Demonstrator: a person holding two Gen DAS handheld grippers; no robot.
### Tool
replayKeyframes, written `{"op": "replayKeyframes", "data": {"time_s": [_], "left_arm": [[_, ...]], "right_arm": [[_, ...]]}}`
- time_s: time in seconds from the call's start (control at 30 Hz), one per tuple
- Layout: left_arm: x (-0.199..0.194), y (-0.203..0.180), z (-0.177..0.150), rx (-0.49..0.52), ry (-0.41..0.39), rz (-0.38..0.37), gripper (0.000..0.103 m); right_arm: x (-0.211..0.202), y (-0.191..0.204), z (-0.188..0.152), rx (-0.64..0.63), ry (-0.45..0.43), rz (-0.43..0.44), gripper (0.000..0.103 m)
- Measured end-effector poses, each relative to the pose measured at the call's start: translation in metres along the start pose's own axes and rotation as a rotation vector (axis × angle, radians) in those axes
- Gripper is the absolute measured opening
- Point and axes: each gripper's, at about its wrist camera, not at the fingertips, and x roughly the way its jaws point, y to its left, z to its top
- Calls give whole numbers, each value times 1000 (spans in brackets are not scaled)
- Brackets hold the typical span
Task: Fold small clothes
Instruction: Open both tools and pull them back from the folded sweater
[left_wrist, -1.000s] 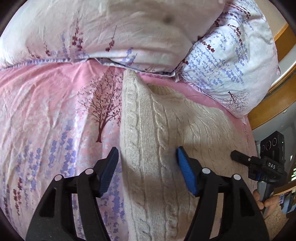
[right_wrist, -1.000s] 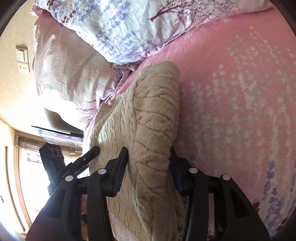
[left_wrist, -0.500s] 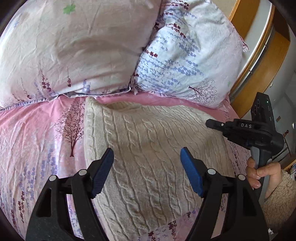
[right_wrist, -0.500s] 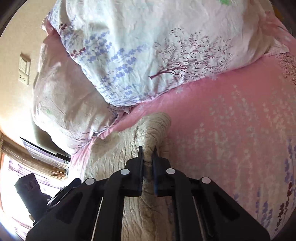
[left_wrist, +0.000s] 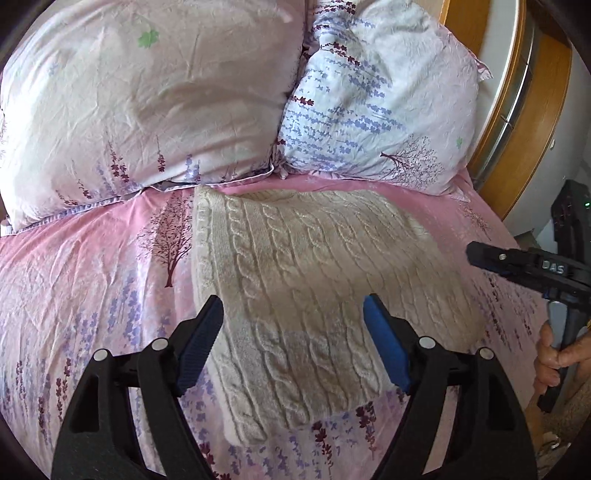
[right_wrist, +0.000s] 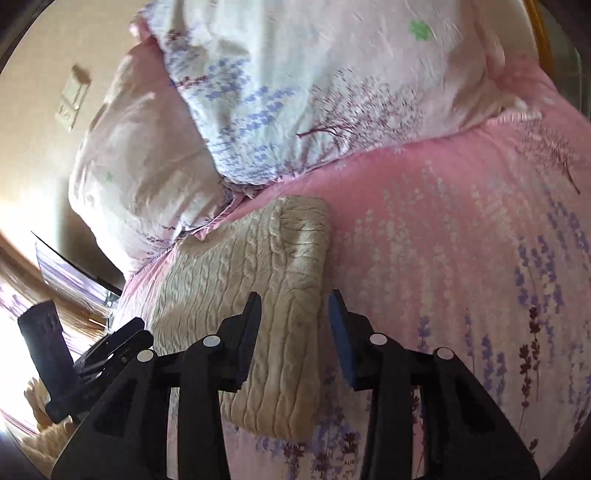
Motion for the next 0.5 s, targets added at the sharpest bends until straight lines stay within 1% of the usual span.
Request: {"op": "replayKeyframes", "data": {"time_s": [0.03, 0.1, 0.17, 0.23, 0.27, 0.33, 0.37, 0.43, 0.5], "left_arm": [[1, 0, -4, 7, 7, 18, 78], [6, 2, -11, -12, 42, 21, 78], [14, 4, -16, -18, 63, 45, 78], [23, 4, -19, -15, 97, 67, 80], [27, 6, -20, -22, 115, 69, 81], [30, 11, -24, -58, 131, 62, 82], [27, 15, -27, -86, 132, 49, 81], [18, 20, -34, -120, 114, 50, 81], [9, 23, -40, -122, 100, 73, 81]], "right_arm": [[-3, 11, -7, -50, -6, 3, 40], [-1, 32, -20, -164, 16, -14, 40], [17, 46, -34, -268, 88, -84, 40], [39, 44, -48, -296, 166, -178, 40], [39, 40, -53, -291, 152, -195, 40], [34, 40, -53, -278, 139, -196, 40], [28, 43, -52, -279, 119, -193, 40], [13, 50, -55, -299, 53, -181, 40], [11, 54, -60, -313, 39, -206, 40]]}}
